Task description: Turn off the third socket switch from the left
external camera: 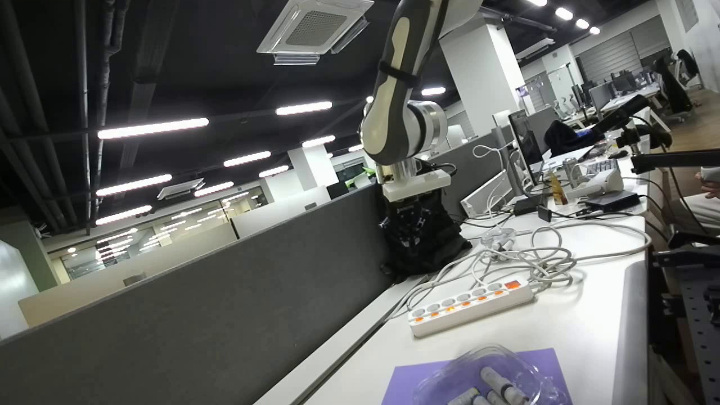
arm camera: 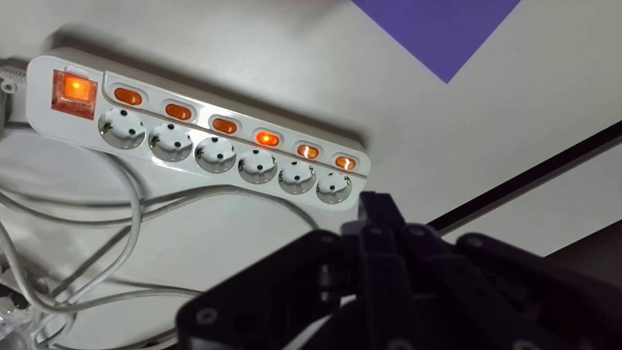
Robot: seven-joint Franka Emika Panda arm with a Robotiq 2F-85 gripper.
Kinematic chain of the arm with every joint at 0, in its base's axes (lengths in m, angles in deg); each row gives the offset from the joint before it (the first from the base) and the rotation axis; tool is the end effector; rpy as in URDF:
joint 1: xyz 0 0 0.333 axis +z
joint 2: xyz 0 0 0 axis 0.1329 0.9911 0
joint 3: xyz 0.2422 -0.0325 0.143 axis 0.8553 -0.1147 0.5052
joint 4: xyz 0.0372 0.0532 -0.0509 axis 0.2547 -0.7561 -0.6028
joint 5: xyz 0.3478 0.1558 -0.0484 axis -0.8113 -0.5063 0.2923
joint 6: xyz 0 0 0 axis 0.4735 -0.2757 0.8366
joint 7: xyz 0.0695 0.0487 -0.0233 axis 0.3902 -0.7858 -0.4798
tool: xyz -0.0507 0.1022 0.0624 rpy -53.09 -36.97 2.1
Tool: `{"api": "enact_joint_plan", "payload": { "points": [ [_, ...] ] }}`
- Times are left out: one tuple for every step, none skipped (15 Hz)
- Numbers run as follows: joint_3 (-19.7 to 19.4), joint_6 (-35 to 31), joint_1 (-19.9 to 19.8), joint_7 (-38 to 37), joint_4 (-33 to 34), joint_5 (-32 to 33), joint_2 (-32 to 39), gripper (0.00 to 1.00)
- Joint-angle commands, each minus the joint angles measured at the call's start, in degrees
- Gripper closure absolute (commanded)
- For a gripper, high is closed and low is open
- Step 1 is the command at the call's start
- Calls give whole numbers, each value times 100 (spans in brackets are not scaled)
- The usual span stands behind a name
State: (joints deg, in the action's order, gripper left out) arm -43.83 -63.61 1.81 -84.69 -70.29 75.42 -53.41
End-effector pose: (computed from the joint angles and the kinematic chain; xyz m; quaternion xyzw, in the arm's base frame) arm 0.5403 -0.0515 0.2785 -0.9528 0.2811 -0.1071 0.0413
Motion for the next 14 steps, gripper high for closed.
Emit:
{"api": "enact_joint_plan", "payload": {
  "points": [
    [-209,25,114,89,321,-305,412,100],
    [-230,47,110,132,352,-416,481,100],
    [-215,132,89,283,372,-592,509,100],
    [-278,21,170,176,175,-400,374,99],
    [-284,25,164,248,203,-495,438,99],
    [-287,26,161,284,227,-532,476,99],
    [-288,27,161,289,241,-542,493,99],
    [-287,29,161,289,247,-547,494,99],
    [-287,29,162,289,252,-552,494,99],
    [-287,30,163,290,257,-556,494,100],
    [-345,-113,201,134,222,-451,521,100],
    [-389,-221,219,61,208,-430,570,100],
    [-409,-134,202,125,260,-494,673,100],
    [-457,-100,212,89,287,-474,746,100]
  ]
}}
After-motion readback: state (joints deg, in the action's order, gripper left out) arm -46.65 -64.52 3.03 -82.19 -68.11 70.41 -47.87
